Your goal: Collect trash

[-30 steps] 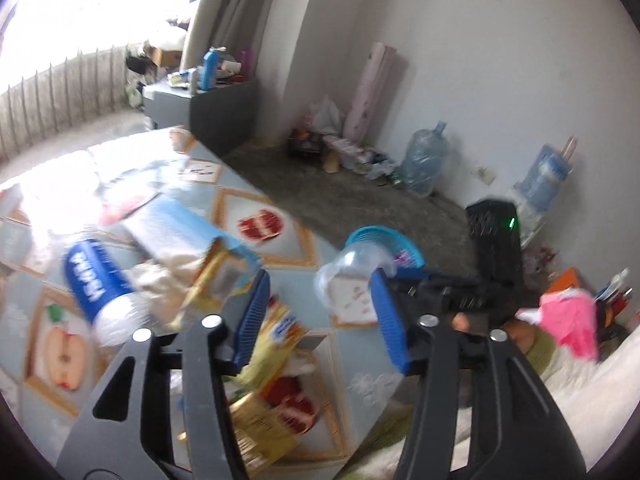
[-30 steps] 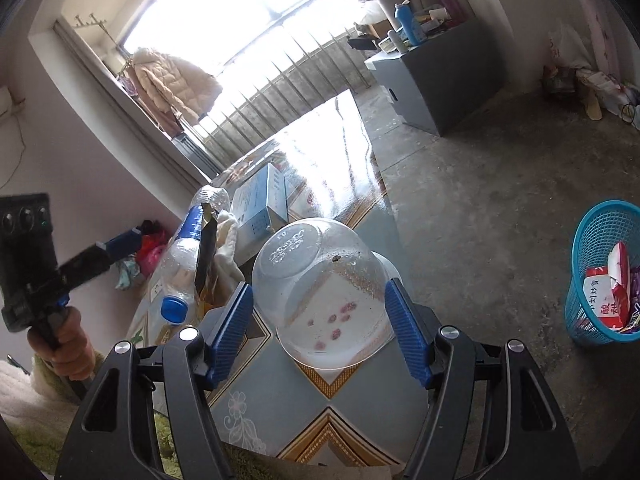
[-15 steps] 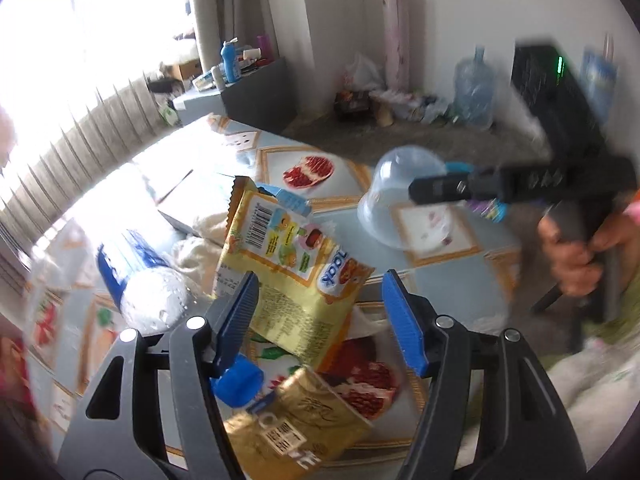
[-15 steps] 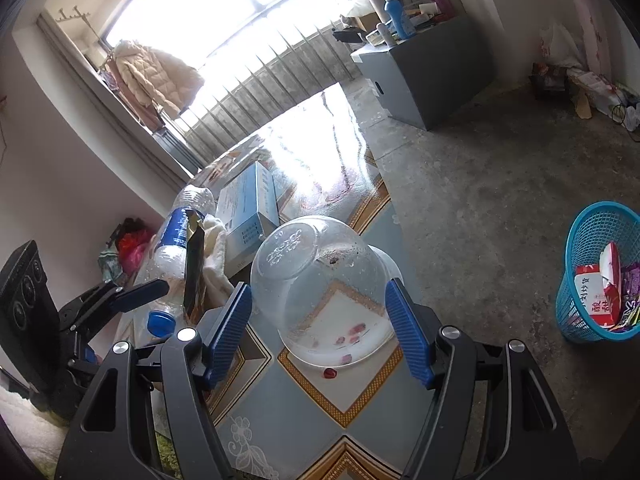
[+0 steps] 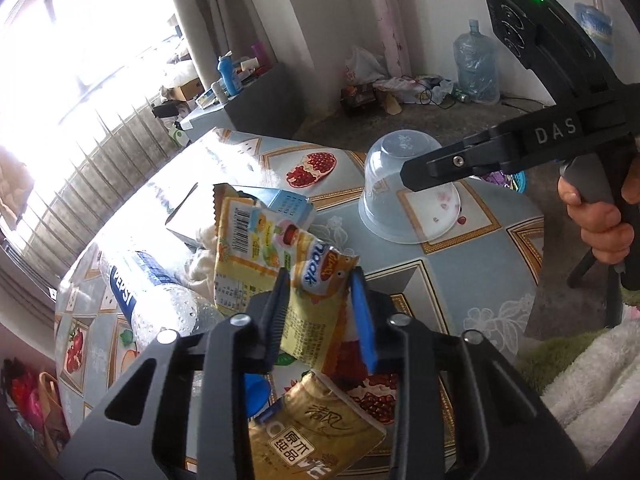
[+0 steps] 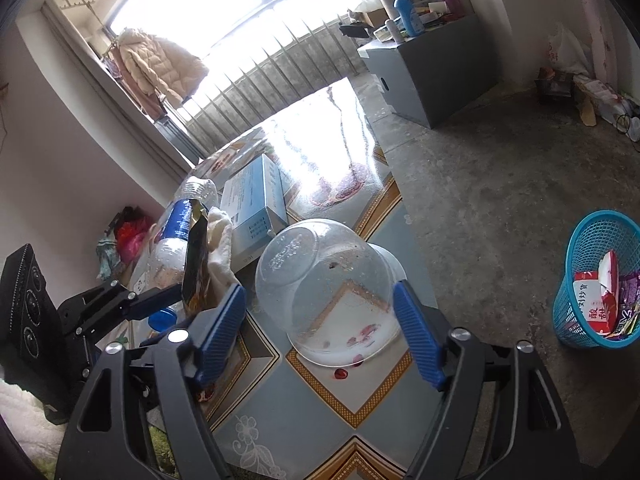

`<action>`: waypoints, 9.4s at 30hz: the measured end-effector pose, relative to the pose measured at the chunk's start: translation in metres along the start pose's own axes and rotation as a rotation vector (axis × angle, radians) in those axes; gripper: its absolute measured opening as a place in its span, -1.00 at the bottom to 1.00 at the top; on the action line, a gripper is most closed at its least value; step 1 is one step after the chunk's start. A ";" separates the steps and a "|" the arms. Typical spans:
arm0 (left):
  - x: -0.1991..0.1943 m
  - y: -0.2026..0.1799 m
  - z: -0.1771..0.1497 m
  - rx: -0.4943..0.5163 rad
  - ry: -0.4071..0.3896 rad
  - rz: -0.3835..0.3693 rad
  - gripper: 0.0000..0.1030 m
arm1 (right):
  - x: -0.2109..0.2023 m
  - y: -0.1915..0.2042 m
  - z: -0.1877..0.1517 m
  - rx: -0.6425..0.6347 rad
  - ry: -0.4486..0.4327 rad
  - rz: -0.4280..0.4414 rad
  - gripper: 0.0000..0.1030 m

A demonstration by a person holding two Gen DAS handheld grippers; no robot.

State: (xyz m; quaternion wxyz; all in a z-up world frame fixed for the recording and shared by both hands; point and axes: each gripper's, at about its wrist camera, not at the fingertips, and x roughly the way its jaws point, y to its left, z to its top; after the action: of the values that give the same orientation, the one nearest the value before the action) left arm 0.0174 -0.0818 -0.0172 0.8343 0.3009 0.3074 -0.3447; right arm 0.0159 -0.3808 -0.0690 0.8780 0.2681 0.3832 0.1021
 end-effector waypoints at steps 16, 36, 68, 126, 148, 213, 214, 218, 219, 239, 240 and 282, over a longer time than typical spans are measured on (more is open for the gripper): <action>-0.015 0.034 0.004 -0.145 -0.073 -0.023 -0.86 | 0.015 0.020 0.005 -0.108 0.026 -0.082 0.60; -0.050 0.055 0.027 -0.208 -0.204 -0.003 -0.88 | 0.006 0.025 0.009 -0.118 -0.006 -0.114 0.37; 0.054 -0.025 0.235 -0.155 -0.140 -0.525 -0.88 | -0.107 -0.129 0.014 0.322 -0.356 -0.191 0.35; 0.163 -0.045 0.297 -0.112 0.086 -0.401 0.28 | 0.020 -0.310 -0.040 0.663 -0.054 -0.319 0.59; 0.013 0.211 0.142 -0.553 0.091 -0.017 0.63 | 0.397 -0.411 -0.047 0.299 0.655 -0.847 0.75; -0.049 0.221 0.063 -0.720 -0.181 -0.175 0.63 | -0.028 -0.229 0.080 0.376 -0.205 -0.618 0.58; -0.054 0.219 0.063 -0.715 -0.193 -0.168 0.63 | -0.037 -0.211 0.078 0.349 -0.222 -0.623 0.65; -0.070 0.216 0.056 -0.700 -0.211 -0.132 0.74 | -0.066 -0.131 0.076 0.231 -0.299 -0.665 0.83; -0.075 0.215 0.053 -0.701 -0.213 -0.119 0.75 | -0.070 -0.114 0.075 0.201 -0.314 -0.673 0.85; -0.114 0.180 -0.022 -0.739 -0.201 -0.027 0.83 | -0.062 0.067 0.056 -0.191 -0.243 -0.463 0.87; -0.115 0.177 -0.025 -0.732 -0.200 -0.028 0.83 | -0.060 0.070 0.052 -0.209 -0.235 -0.441 0.87; -0.041 0.112 -0.091 -0.532 -0.009 -0.336 0.35 | 0.082 0.100 0.006 -0.160 0.282 0.021 -0.88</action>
State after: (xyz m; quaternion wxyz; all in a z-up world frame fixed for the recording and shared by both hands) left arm 0.0512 0.0642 -0.0124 0.8164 0.0153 0.4287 -0.3866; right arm 0.0792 -0.2687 -0.0613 0.8330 0.1841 0.4904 0.1780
